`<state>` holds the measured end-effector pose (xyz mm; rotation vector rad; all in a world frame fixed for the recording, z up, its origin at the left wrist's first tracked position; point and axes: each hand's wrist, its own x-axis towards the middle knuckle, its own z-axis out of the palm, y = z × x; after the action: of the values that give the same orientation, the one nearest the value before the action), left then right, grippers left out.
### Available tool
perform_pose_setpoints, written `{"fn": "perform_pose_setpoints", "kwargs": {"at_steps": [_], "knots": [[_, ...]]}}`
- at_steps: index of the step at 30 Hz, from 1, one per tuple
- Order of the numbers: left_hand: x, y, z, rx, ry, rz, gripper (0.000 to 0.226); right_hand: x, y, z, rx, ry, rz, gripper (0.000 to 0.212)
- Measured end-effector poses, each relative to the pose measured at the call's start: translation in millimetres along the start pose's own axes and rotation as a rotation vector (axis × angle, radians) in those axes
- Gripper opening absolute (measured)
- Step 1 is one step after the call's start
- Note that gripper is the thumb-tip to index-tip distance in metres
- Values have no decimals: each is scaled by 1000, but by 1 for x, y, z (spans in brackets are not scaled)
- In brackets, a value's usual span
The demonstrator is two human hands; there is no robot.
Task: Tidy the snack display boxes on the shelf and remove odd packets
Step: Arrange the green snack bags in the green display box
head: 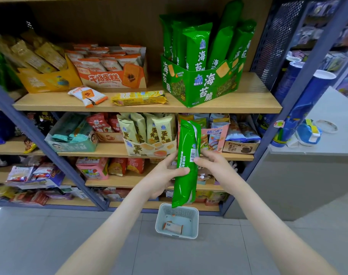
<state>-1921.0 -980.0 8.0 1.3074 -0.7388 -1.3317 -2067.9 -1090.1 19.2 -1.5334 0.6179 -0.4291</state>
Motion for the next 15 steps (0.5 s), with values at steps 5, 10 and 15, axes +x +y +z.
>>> {"fn": "perform_pose_setpoints", "kwargs": {"at_steps": [5,10,15], "knots": [[-5,0,0,126,-58,-30,57,7,-17,8,45,235,-72,37],[-13,-2,-11,180,-77,-26,65,10,-15,14,-229,276,-152,56],[-25,-19,-28,247,-55,-21,88,23,4,29,-450,320,-113,39]]}}
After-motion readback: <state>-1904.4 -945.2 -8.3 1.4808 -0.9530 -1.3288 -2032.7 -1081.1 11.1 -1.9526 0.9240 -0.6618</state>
